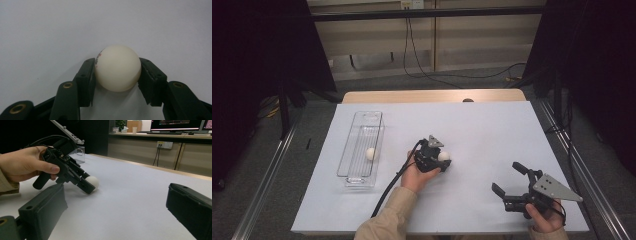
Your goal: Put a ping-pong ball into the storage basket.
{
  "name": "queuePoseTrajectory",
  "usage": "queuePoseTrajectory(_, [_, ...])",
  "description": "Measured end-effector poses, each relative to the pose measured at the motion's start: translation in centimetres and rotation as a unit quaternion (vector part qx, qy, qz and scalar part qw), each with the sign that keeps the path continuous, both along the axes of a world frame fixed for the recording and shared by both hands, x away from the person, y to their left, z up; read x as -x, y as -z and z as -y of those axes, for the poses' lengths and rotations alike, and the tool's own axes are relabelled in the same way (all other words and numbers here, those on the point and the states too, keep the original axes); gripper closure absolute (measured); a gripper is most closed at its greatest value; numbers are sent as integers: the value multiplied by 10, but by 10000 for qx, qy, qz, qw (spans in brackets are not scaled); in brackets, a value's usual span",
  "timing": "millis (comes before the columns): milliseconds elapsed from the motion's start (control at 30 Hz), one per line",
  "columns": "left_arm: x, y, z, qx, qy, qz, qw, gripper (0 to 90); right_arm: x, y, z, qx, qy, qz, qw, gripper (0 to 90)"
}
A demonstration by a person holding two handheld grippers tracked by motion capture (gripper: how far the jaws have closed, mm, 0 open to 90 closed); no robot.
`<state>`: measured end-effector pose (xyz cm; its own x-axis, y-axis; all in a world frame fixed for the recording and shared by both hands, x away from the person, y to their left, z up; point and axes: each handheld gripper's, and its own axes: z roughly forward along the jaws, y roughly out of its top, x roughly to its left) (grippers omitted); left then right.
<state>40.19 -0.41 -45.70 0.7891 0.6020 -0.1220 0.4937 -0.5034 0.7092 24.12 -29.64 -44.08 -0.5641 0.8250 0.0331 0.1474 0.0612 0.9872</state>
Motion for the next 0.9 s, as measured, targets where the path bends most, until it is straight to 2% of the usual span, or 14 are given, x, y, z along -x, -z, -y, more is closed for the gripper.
queuePoseTrajectory(300, [1, -4, -3, -44, -4, -38, 10000, 508, 0, 0, 0, -16, -7, 6, 10000, 17])
queuePoseTrajectory(533, [3, -9, -6, -2, 10, -156, 9999, 509, 0, 0, 0, -13, -8, 6, 10000, 17])
queuePoseTrajectory(900, [7, -20, -12, 94, -1, -164, 9998, 509, 1, -1, 0, -15, -10, 5, 10000, 17])
